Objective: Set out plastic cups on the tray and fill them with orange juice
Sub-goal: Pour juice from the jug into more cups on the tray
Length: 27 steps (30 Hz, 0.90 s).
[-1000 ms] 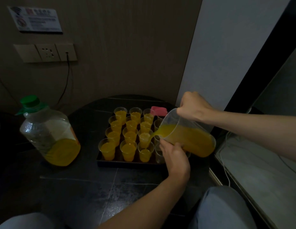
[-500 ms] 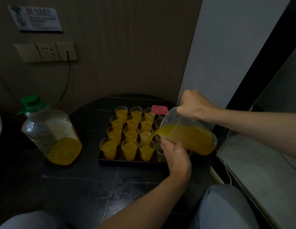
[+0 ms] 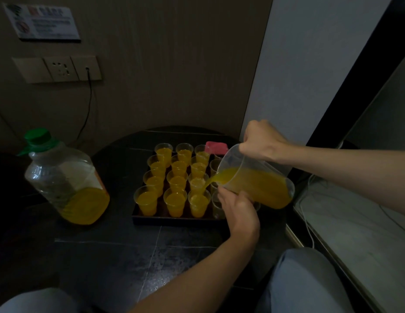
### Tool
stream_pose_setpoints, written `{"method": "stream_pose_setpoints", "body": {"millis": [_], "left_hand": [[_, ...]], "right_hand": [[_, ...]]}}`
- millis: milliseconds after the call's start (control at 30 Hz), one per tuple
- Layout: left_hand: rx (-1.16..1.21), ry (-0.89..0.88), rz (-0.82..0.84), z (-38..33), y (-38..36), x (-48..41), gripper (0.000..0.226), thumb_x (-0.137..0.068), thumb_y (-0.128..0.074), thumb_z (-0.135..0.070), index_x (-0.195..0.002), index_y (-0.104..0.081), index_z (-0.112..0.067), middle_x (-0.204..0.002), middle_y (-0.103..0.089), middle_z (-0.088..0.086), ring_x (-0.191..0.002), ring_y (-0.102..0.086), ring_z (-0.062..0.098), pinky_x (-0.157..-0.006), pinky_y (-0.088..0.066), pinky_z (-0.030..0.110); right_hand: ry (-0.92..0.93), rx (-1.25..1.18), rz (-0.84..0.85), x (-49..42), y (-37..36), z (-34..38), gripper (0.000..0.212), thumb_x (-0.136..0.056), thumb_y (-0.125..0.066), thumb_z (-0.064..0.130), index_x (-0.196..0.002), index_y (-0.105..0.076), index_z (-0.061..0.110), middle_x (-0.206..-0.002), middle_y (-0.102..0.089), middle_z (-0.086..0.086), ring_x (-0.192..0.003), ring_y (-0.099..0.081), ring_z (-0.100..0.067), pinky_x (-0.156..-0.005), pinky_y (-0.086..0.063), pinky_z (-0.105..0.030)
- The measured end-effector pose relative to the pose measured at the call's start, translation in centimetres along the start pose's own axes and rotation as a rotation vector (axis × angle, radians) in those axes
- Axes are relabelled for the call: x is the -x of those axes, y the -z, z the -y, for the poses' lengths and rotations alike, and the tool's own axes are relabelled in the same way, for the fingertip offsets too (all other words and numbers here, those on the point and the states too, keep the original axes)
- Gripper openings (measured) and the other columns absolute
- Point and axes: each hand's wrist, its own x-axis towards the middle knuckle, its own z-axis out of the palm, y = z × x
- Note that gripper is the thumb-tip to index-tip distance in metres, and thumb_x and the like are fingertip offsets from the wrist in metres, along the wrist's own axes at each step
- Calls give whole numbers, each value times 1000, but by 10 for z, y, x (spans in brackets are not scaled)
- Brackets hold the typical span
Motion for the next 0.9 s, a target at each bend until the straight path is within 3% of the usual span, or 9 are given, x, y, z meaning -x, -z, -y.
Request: {"method": "stream_pose_setpoints", "body": {"millis": [367, 533, 900], "left_hand": [[-8, -45, 11, -8, 3, 4, 72, -72, -49, -17, -143, -41, -26, -129, -50, -4, -118, -54, 20, -106, -48, 53], [-49, -89, -2, -16, 4, 6, 64, -90, -48, -7, -151, -34, -19, -138, -45, 4, -120, -49, 19, -108, -43, 47], [-178, -207, 20, -37, -1, -17, 75, -86, -51, -25, -155, -25, -38, -146, -39, -4, -128, -45, 18, -108, -44, 53]], "right_hand": [[-47, -26, -70, -5, -4, -9, 40, -79, -62, 4, -47, -40, 12, -46, -30, -1, -45, -31, -17, -44, -22, -26], [-85, -72, -98, -7, -7, -15, 41, -80, -65, 6, -46, -43, 11, -46, -31, -1, -45, -33, -18, -44, -21, -26], [-185, -204, -223, -15, 10, -25, 44, -83, -60, 2, -46, -41, 15, -47, -30, 0, -43, -29, -15, -47, -23, -24]]}}
